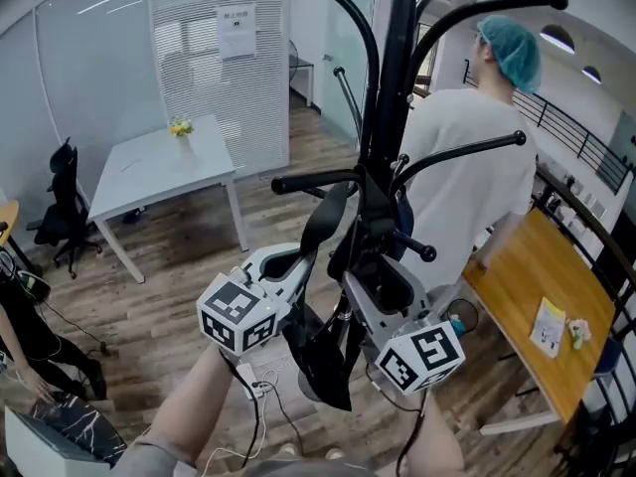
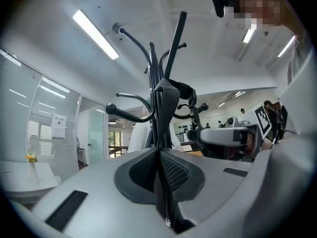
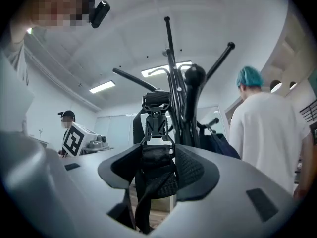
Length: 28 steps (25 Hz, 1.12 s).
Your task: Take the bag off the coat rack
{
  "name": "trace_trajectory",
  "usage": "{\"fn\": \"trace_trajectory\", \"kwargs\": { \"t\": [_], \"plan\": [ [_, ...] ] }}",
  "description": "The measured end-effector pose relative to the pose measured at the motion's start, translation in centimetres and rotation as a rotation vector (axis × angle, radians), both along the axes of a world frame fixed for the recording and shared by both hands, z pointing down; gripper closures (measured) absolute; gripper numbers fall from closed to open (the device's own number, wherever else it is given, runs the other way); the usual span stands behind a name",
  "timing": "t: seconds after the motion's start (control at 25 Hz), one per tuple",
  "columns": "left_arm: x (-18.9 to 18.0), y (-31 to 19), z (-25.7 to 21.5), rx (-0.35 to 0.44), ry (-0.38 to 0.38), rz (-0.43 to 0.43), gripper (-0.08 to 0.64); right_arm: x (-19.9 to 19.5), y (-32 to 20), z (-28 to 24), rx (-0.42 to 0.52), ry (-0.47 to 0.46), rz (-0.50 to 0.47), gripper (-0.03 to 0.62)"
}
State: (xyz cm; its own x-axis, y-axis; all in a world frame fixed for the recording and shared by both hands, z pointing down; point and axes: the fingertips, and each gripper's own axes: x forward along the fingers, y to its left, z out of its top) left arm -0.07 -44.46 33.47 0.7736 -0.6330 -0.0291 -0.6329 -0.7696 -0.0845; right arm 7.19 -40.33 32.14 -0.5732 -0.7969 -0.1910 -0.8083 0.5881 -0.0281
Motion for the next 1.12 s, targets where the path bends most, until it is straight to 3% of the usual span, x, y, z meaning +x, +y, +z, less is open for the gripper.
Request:
{"fn": "trace_trajectory", "kwargs": {
  "t": [0.16,0.32,0.6,0.84,1.12],
  "plan": [
    [-1.2,1.1,-4.1,0.048,0.026,-0.010,0.545,-0.2,1.2,-4.3,0.052,-0.029,-0.022,0.357],
    [-2.8,2.1,-7.6,0.083,0.047,-0.028,0.545,-1.4,2.0,-7.2,0.049,-0.101,-0.112,0.359],
    [-6.2,5.6,-12.0,0.149,0.085,-0.057,0.545,-4.1,4.6,-10.6,0.120,-0.115,-0.197,0.359],
    [-9.6,9.3,-14.5,0.193,0.091,-0.128,0.545,-6.4,8.1,-13.0,0.188,-0.097,-0.284,0.359],
    [-13.8,12.8,-15.1,0.194,0.056,-0.243,0.545,-9.7,10.3,-14.0,0.198,-0.080,-0.399,0.359]
  ]
}}
